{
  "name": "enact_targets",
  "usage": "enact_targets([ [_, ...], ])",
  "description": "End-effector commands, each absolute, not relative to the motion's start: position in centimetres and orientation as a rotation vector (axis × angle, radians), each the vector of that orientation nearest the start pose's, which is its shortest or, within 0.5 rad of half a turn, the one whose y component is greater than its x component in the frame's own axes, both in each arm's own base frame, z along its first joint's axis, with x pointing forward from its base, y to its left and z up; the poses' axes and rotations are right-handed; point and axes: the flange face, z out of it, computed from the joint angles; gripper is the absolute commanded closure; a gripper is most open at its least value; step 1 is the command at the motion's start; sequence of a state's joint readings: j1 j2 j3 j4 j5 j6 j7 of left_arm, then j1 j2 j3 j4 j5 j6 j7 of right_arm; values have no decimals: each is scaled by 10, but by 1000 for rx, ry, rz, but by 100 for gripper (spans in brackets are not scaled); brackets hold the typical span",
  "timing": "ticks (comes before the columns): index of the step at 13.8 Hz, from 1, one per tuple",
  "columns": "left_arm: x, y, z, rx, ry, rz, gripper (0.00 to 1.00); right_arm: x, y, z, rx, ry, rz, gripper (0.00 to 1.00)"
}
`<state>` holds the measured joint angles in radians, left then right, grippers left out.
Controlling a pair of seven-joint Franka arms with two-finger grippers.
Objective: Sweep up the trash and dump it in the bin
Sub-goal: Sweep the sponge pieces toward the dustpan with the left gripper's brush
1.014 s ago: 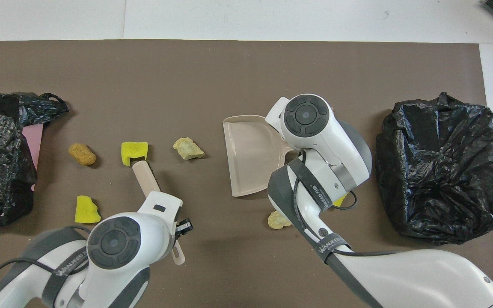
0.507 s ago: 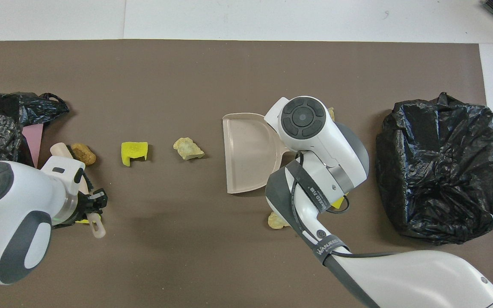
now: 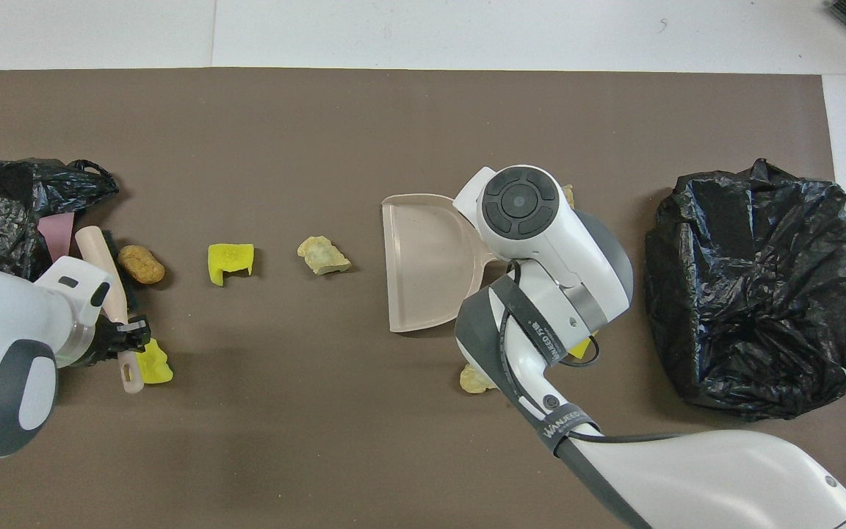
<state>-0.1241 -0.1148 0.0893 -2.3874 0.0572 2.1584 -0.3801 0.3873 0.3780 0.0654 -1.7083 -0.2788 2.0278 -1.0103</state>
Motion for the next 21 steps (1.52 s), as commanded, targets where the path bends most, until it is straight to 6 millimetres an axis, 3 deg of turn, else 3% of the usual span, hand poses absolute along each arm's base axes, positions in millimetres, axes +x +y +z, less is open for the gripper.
enact_targets([
  [1, 475, -43, 350, -3100, -321, 155, 100, 589, 268, 366, 2091, 2071, -150, 100],
  [3, 473, -73, 351, -3167, -202, 156, 100, 588, 267, 366, 2090, 2072, -150, 100],
  [7, 460, -157, 351, -3263, -73, 137, 100, 588, 267, 366, 2090, 2072, -150, 100],
  [10, 452, -215, 334, -3313, 1, 136, 100, 589, 267, 366, 2092, 2070, -151, 100],
  [13, 445, -277, 350, -3397, 65, 134, 100, 589, 267, 366, 2092, 2070, -151, 100],
  [16, 420, -346, 371, -3457, 115, 95, 100, 590, 264, 366, 2096, 2065, -152, 100],
  [18, 414, -360, 379, -3471, 82, 80, 100, 590, 264, 366, 2097, 2066, -151, 100],
  [21, 426, -342, 394, -3481, -36, 72, 100, 590, 263, 366, 2096, 2065, -152, 100],
])
